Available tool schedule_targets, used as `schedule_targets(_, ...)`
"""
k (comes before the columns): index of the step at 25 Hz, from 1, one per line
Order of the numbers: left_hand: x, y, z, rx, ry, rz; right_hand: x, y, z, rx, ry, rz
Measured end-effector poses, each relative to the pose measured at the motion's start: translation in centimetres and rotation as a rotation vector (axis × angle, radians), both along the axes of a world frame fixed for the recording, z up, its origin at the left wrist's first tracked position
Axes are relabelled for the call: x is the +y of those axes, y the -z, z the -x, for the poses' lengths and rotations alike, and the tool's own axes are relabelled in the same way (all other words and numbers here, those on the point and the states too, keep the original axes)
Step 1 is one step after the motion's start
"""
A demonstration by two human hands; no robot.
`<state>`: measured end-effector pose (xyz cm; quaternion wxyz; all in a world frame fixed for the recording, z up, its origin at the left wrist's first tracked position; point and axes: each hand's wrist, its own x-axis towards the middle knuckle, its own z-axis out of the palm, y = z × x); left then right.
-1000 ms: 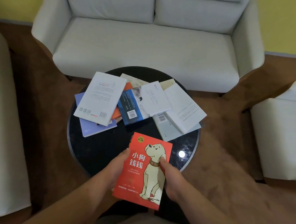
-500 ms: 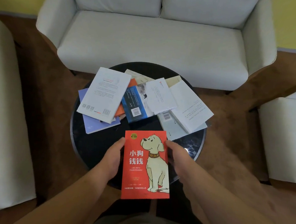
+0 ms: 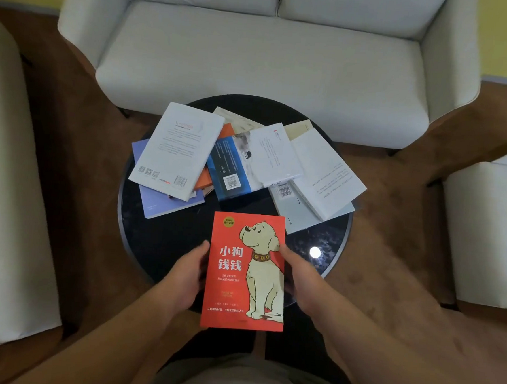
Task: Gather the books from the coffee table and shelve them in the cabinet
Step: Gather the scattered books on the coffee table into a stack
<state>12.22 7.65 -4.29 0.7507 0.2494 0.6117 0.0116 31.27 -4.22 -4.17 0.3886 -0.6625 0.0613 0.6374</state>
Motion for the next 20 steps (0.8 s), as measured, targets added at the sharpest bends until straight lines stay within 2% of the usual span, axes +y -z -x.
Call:
schedule_targets(3,-3.8,-0.5,3.1,-0.065,0.126,0.034,-3.9,0.1,2.2,0.044,0.008,0.004)
schedule_targets(8,-5.7,-0.4,2.6,-0.103,0.019,0.046,-5.1,0.0,4.1,0.102,0.083,-0.062)
schedule_targets(15,-6.0,-0.9,1.9,-0.054,0.09,-0.04,-4.4,-0.8,3.5,-0.073,-0.196,-0.051)
schedule_targets(20,-5.2,-2.1,1.0,-0.018,0.116,-0.073,-2.2,-1.5,2.9,-0.139,-0.289,-0.032)
